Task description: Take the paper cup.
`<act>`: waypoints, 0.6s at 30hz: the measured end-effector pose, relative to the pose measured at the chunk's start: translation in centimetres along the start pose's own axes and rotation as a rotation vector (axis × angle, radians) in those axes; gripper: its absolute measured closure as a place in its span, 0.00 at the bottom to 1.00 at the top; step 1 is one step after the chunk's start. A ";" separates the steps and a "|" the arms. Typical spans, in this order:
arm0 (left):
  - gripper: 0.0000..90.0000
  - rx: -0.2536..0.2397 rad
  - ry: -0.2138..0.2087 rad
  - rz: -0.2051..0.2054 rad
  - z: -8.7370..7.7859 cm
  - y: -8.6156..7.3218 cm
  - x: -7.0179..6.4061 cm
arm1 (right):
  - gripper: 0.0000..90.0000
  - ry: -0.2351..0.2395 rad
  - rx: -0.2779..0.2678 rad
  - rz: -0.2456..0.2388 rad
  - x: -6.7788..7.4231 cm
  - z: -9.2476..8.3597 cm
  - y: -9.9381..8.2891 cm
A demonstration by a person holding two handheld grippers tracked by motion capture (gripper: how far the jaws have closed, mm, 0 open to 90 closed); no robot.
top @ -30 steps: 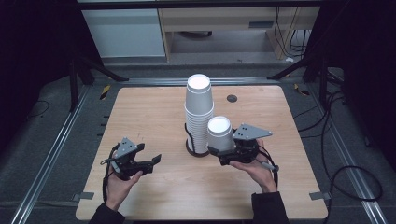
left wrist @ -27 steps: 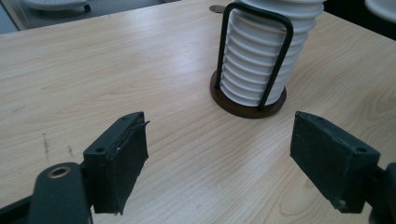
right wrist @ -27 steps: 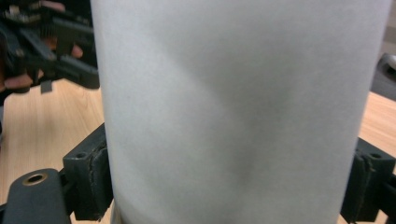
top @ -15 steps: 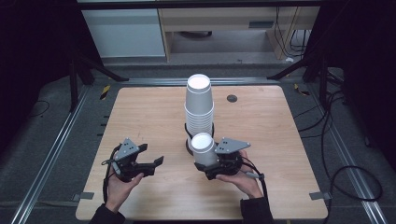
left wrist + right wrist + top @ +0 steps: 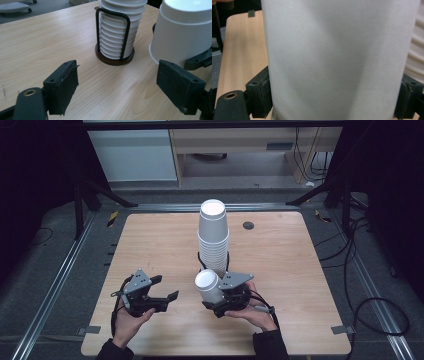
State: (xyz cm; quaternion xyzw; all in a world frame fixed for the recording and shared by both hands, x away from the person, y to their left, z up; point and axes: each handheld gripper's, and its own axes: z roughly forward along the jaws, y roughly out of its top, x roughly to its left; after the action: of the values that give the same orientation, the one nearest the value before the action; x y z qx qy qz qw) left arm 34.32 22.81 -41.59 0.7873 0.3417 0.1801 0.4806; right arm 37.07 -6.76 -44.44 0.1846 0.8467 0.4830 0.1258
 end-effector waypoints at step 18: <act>0.18 -0.003 -0.129 0.056 0.1 0.8 -1.4 | 0.14 0.145 0.046 -0.079 -0.3 0.0 0.6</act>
State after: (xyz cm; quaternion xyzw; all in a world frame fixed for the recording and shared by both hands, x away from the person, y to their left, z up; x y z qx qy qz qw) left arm 33.63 21.51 -40.88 0.8057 0.2876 0.1428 0.4978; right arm 37.46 -6.56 -43.90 0.1184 0.8710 0.4703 0.0787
